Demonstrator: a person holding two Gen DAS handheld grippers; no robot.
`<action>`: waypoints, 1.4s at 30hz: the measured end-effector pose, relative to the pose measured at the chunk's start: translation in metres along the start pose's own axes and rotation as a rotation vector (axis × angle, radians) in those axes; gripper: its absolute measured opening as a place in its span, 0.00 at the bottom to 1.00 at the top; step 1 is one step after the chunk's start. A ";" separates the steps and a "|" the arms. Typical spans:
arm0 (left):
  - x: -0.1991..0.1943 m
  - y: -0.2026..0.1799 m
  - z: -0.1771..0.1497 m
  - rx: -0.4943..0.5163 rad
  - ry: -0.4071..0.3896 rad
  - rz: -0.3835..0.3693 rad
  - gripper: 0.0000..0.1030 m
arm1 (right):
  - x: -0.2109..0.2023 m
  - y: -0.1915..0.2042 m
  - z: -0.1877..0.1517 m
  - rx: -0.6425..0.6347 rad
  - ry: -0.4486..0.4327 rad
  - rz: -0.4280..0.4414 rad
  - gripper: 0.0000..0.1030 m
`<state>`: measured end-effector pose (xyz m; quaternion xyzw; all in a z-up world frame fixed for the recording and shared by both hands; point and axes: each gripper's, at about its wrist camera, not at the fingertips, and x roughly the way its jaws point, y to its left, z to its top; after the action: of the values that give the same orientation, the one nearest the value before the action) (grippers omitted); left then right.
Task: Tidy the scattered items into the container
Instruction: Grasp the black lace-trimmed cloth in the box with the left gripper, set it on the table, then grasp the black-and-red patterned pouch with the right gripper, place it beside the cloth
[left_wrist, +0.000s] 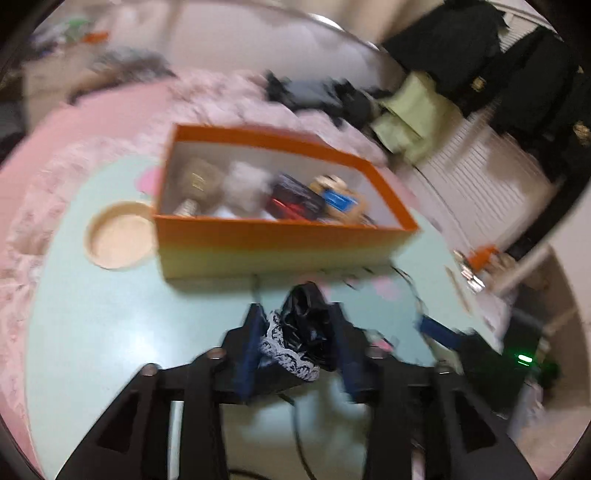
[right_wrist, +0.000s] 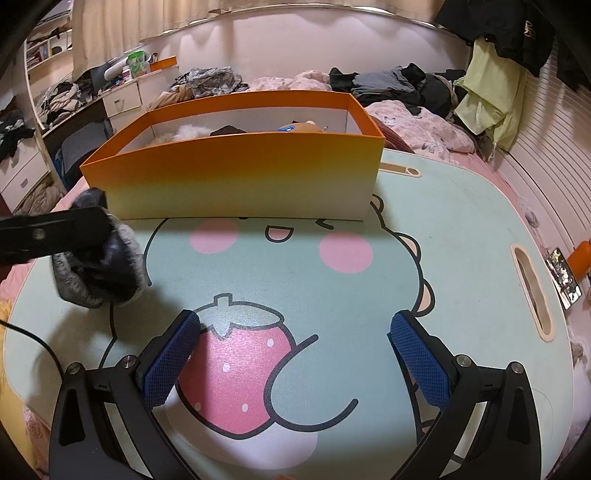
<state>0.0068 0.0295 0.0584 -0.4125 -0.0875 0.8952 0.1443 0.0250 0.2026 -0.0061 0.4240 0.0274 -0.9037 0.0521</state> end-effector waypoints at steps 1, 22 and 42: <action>0.000 -0.002 -0.002 0.019 -0.026 0.032 0.65 | 0.000 0.000 0.000 0.001 0.000 -0.001 1.00; -0.005 0.006 -0.050 0.052 -0.085 0.209 0.98 | -0.045 -0.002 0.094 -0.228 -0.146 0.186 0.33; 0.010 0.003 -0.063 0.096 0.018 0.290 0.99 | 0.103 0.069 0.160 -0.466 0.356 0.174 0.29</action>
<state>0.0479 0.0325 0.0103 -0.4214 0.0171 0.9061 0.0340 -0.1549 0.1116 0.0163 0.5530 0.2064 -0.7768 0.2196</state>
